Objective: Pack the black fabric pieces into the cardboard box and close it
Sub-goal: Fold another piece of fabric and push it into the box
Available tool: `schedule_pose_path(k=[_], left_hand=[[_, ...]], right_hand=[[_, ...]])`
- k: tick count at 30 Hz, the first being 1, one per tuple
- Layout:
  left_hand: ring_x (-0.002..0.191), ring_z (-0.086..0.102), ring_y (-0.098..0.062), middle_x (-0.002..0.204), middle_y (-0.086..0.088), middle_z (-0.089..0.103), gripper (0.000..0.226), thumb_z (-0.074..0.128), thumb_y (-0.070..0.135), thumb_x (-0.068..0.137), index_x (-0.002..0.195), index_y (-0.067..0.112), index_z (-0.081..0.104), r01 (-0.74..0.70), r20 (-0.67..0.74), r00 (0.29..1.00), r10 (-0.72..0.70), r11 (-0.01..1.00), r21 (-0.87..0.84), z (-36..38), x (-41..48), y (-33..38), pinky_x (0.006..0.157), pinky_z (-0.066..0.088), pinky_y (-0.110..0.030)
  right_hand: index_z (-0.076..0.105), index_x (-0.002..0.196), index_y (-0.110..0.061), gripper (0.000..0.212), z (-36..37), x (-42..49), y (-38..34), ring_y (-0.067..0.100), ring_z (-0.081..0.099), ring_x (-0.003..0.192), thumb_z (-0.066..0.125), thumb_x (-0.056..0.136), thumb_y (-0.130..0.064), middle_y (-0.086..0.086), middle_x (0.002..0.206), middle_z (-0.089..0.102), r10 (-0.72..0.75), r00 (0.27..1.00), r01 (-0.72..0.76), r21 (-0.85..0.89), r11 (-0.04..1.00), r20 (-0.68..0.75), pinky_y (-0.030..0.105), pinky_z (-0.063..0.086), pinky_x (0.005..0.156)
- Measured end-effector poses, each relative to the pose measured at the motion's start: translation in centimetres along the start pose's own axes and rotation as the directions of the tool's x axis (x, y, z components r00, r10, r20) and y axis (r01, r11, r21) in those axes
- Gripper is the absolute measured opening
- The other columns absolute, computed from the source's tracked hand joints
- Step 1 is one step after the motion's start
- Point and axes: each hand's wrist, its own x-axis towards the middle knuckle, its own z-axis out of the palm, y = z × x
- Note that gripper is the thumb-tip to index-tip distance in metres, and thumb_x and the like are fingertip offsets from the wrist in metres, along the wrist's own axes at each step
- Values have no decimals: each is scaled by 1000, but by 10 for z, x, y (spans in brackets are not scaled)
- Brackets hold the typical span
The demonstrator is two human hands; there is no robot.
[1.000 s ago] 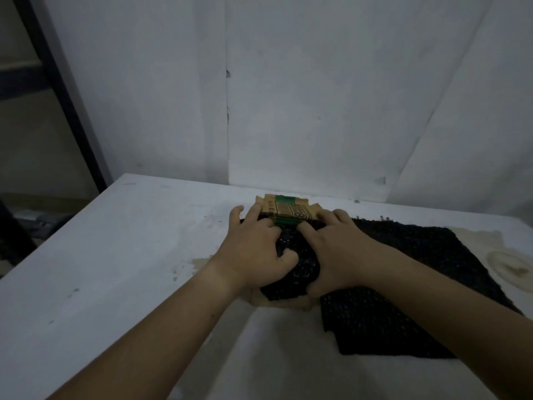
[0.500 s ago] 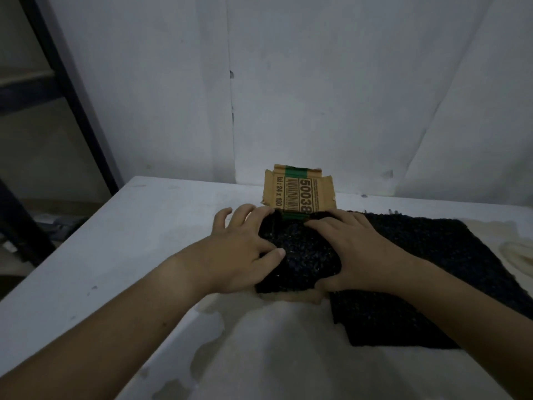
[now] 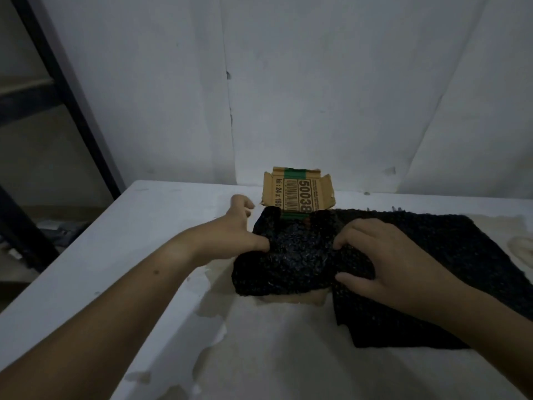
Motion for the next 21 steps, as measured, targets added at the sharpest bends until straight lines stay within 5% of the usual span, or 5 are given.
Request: schedule_pose_path(k=[2, 8, 13, 18, 21], left_hand=[[110, 59, -22, 133, -2, 47, 91, 77, 32, 69, 136, 34, 16, 146, 37, 989, -143, 982, -116, 4, 7, 4, 94, 55, -41], [99, 62, -34, 107, -17, 60, 87, 71, 32, 68, 137, 28, 19, 259, -22, 966, -259, 953, 157, 16, 24, 18, 89, 56, -48], [106, 59, -31, 117, -13, 55, 82, 75, 31, 77, 141, 28, 24, 291, 24, 956, -291, 956, -24, 13, 17, 11, 87, 55, -41], [104, 58, -3, 127, 14, 55, 71, 71, 56, 81, 133, 33, 29, 60, -94, 993, -78, 981, -183, 8, -16, -1, 76, 47, -23], [106, 57, 7, 124, 27, 51, 45, 70, 47, 84, 117, 42, 40, -190, -315, 935, 164, 980, -54, 14, -52, -20, 77, 48, -20]], right_hand=[[59, 117, -32, 39, 1, -3, 0, 11, 49, 110, 71, 82, -47, -11, 120, 50, 21, 1000, -21, 0, 1000, 12, 35, 45, 90], [62, 125, -31, 44, -1, 4, -2, 19, 46, 121, 69, 83, -45, -3, 136, 45, 19, 995, -16, -30, 999, 94, 41, 46, 96], [58, 128, -30, 51, 8, 19, -11, 25, 27, 135, 63, 81, -49, -1, 154, 16, 73, 960, -29, -162, 986, 271, 44, 36, 105], [52, 130, -33, 59, 6, 17, -10, 21, 27, 134, 61, 79, -63, -4, 154, 15, 75, 962, -42, -130, 991, 264, 41, 37, 106], [50, 121, -37, 51, -2, 0, -10, 11, 43, 118, 58, 79, -64, -13, 137, 36, 109, 990, -111, 22, 994, 89, 28, 43, 94]])
